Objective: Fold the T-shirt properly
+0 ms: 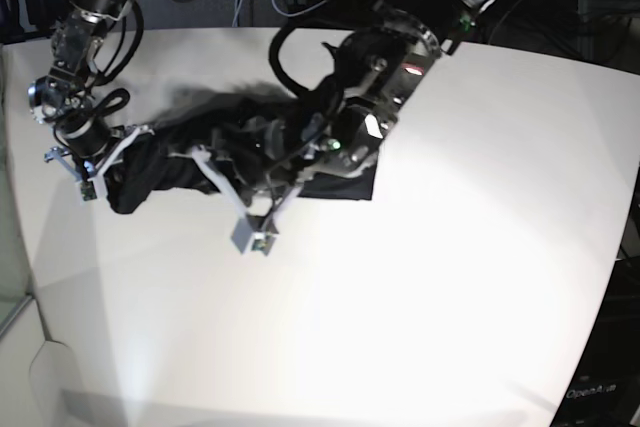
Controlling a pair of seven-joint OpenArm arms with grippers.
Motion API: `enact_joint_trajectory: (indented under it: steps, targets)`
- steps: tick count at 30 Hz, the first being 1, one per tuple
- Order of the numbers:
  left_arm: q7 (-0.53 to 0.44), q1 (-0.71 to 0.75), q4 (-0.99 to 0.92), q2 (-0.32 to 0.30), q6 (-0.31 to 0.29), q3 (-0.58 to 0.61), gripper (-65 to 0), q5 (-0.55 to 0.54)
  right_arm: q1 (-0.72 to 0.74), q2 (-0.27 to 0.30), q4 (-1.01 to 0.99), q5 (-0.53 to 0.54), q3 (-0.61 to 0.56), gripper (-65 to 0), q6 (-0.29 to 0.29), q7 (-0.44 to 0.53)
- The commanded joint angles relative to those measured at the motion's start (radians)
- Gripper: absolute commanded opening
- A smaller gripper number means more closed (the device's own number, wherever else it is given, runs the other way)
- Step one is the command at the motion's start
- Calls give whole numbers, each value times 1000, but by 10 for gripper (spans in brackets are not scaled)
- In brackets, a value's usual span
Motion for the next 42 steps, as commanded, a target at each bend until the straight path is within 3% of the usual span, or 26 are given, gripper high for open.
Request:
enact_joint_trajectory:
  steps: [1, 7, 11, 17, 24, 27, 35, 42]
  targets:
    - [-13, -17, 13, -20, -9, -15, -641, -13, 7, 10, 7, -15, 1, -596, 2, -21]
    - [45, 34, 13, -117, -9, -152, -641, -18, 7, 10, 7, -15, 3, -596, 2, -21]
    - [114, 60, 15, -120, -9, -267, -641, -13, 13, 7, 7, -15, 1, -596, 2, -21]
    - [202, 55, 13, -118, -7, -292, -641, 34, 13, 7, 7, -15, 1, -596, 2, -21]
    - [254, 60, -22, -52, -9, -292, -641, 291, 13, 10, 7, -15, 1, -596, 2, -21]
    - [268, 52, -102, -20, -9, -289, -641, 340, 13, 10, 7, -15, 1, -596, 2, -21]
    - [265, 31, -203, 11, -10, -286, -641, 354, 13, 10, 7, -15, 1, -596, 2, -21]
    - [265, 29, -206, 77, -15, -261, -641, 354, 13, 10, 7, -15, 1, -596, 2, -21]
